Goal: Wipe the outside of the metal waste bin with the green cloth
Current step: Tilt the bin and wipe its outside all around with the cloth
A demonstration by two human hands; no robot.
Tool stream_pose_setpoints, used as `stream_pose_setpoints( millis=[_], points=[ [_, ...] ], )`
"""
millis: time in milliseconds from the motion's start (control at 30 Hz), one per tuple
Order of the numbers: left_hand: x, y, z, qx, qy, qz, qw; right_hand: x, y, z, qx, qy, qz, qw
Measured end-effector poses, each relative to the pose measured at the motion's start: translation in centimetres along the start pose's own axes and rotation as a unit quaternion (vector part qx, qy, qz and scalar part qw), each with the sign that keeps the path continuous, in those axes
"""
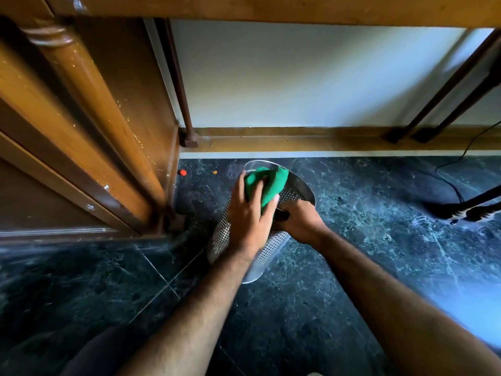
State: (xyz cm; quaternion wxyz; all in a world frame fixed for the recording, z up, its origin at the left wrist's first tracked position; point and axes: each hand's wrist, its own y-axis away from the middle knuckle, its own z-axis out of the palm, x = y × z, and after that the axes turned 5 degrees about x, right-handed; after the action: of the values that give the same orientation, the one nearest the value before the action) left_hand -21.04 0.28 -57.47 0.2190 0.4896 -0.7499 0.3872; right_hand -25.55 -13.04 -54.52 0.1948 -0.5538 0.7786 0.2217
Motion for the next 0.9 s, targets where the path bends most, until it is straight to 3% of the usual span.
stream_pose_setpoints(
  millis=[100, 167, 233, 300, 367, 467, 600, 700, 833, 900],
  points=[
    [-0.8, 0.5, 0.0, 0.029, 0.005, 0.017, 0.999, 0.1, 0.9, 0.4, -0.019, -0.057, 0.018, 0.998],
    [-2.2, -0.3, 0.0, 0.038, 0.070, -0.074, 0.994, 0.4, 1.3, 0.5, -0.034, -0.083, 0.039, 0.995],
    [-4.1, -1.2, -0.1, 0.024, 0.115, -0.223, 0.968, 1.1, 1.6, 0.3, -0.051, -0.090, 0.046, 0.994],
    [-6.4, -1.0, -0.3, -0.050, 0.086, -0.364, 0.926, 1.9, 2.1, -0.3, -0.075, -0.094, 0.039, 0.992],
    [-8.0, 0.2, -0.7, -0.107, 0.034, -0.408, 0.906, 2.4, 2.7, -1.0, -0.110, -0.086, 0.017, 0.990],
    [-7.8, 2.2, -0.5, -0.073, 0.029, -0.376, 0.923, 1.4, 2.6, -1.6, -0.120, -0.079, -0.004, 0.990],
    [-4.7, 3.6, 0.5, -0.043, 0.073, -0.247, 0.965, -0.9, 1.5, -1.2, -0.019, -0.169, 0.026, 0.985],
    [-1.6, 2.4, 1.3, -0.034, 0.092, -0.175, 0.980, -0.8, 1.5, -1.0, -0.028, -0.312, 0.091, 0.945],
    [-0.2, -1.9, 2.4, -0.070, 0.065, -0.172, 0.980, 0.9, 2.1, -1.1, -0.076, -0.422, 0.110, 0.897],
    [-1.3, -2.8, 2.6, -0.079, 0.069, -0.177, 0.979, 1.5, 2.4, -1.0, -0.080, -0.436, 0.105, 0.890]
  ],
)
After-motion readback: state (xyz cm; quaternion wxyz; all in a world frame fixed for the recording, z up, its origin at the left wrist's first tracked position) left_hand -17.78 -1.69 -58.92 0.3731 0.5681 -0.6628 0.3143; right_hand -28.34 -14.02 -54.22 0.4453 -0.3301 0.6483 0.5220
